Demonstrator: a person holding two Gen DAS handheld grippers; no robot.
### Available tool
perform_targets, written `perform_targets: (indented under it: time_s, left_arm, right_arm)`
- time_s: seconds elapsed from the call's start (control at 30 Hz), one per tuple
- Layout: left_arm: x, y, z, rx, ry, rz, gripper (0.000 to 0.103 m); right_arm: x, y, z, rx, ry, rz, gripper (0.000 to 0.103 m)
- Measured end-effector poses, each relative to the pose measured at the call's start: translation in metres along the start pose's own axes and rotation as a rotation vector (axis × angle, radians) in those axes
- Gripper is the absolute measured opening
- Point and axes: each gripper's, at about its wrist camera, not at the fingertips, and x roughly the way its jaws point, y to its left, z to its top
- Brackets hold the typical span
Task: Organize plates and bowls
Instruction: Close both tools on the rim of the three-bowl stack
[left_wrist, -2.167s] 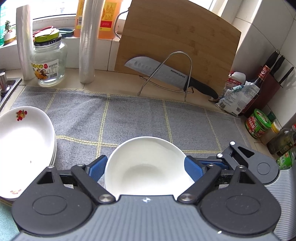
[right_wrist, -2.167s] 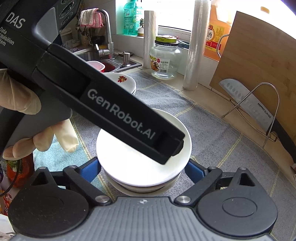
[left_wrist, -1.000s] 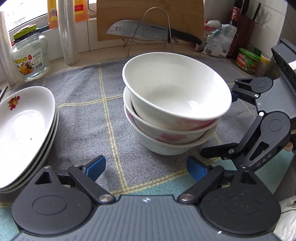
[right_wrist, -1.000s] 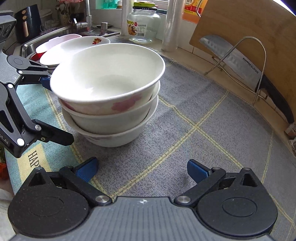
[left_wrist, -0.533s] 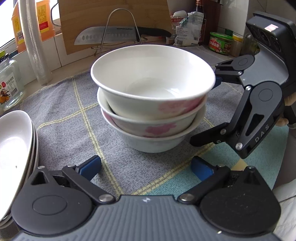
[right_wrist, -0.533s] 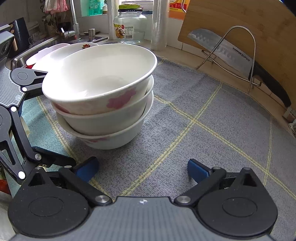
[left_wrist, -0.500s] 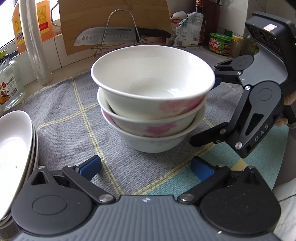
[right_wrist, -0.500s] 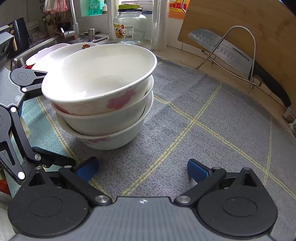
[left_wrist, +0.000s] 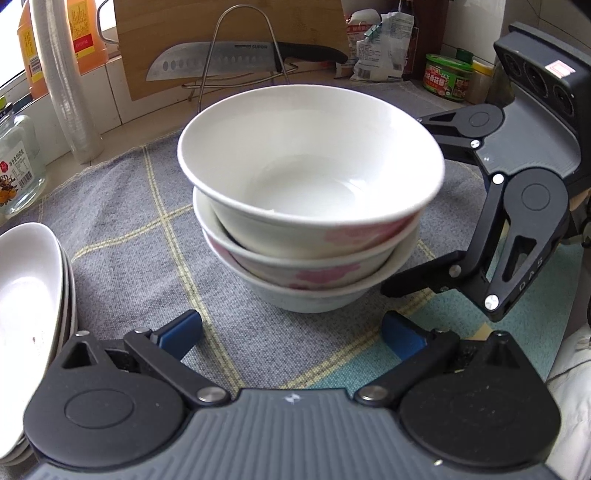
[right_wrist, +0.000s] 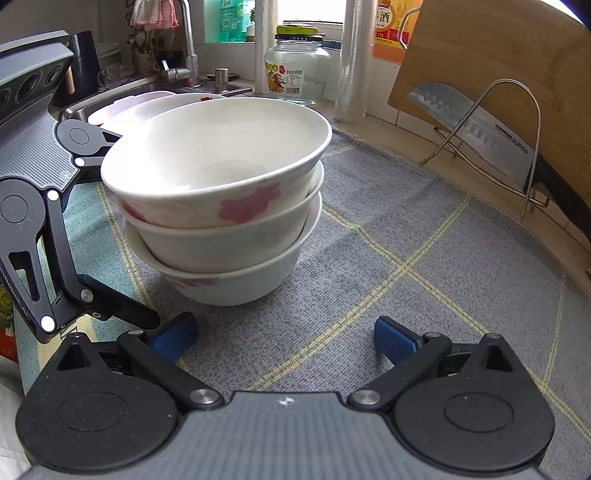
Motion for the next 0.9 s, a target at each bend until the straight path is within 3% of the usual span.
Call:
perform_targets:
  time_s: [0.33,0.7,0.9]
  left_arm:
    - [0.008,0.009,0.011,0.127,0.018,-0.091,0.103]
    - [0.008,0.022,0.014,0.223,0.03,-0.178,0.101]
    - [0.006,0.026,0.02,0.265,0.037,-0.201,0.093]
  right_arm:
    - [0.007,-0.001,0.011,-0.064,0.023,0.052,0.103]
    - [0.014,0.012,0.033,-0.176,0.097,0.041,0.103]
    - [0.014,0.012,0.042,-0.23,0.11,0.078,0.102]
